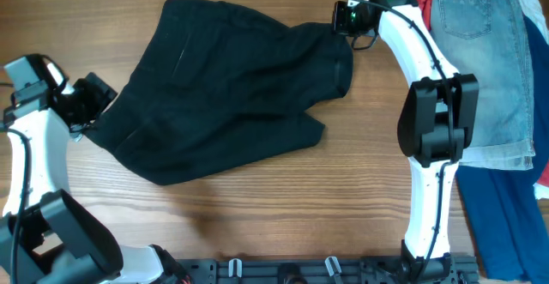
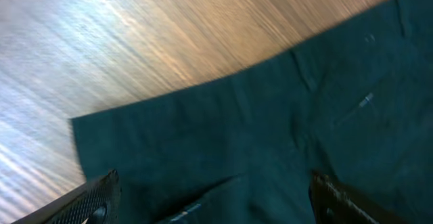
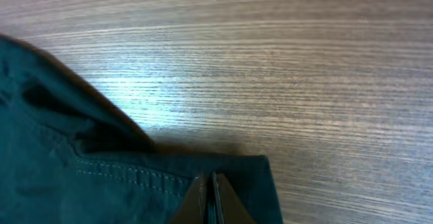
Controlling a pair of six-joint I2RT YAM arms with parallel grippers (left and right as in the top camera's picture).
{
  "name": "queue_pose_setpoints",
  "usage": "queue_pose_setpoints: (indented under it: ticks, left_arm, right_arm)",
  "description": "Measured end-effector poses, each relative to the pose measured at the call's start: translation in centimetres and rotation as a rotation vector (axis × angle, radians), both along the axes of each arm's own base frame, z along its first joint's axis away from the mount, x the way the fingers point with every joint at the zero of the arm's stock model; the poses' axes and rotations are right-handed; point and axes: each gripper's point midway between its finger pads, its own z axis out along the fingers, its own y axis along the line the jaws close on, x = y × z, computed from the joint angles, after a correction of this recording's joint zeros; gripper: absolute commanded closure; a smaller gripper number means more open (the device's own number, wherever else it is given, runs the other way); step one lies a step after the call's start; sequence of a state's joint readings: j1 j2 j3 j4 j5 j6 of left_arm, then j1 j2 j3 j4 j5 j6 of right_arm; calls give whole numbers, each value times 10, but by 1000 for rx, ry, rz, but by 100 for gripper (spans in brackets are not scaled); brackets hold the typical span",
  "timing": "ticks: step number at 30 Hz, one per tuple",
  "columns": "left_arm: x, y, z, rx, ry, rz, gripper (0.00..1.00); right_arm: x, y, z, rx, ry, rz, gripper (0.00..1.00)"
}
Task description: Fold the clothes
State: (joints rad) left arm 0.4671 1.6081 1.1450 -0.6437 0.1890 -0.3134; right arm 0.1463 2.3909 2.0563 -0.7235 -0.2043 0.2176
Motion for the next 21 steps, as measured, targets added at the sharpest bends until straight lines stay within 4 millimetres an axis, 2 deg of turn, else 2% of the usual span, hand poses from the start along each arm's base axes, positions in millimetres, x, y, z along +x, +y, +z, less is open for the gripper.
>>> queue_pose_setpoints:
  ticks: [1,4,7,9,10,11,13,18,19,21]
  left_arm:
    - [2,-4,0,4,-3,-18,11]
    - [12,-19,3,24,-20,-83,11]
    - [19,-32,4,37,-31,-135,10]
    - [21,-36,4,39,-33,-147,10]
    - [21,-36,4,40,-34,-149,10]
    - [21,-37,4,41,-33,-152,10]
    - [21,-36,4,43,-33,-151,10]
    - [21,-36,4,44,-33,-151,9]
    - [21,-36,4,44,-33,-151,10]
    - [21,-36,4,44,-33,-151,10]
  right_arm:
    - [0,-2,-2,-3,4,-10,27]
    - [8,-9,-4,-2,-18,-23,18]
    - [14,-17,-14,-8,-27,-16,20]
    - [16,-17,-26,-5,-23,-2,32]
    - [16,-15,-35,4,-17,11,44]
    - [15,-12,-42,12,-8,23,48]
    - [18,-6,-42,37,-27,55,55]
    - [14,7,-43,96,-25,123,92]
    - [12,9,-43,103,-19,131,96]
    - [10,11,-43,113,-12,137,96]
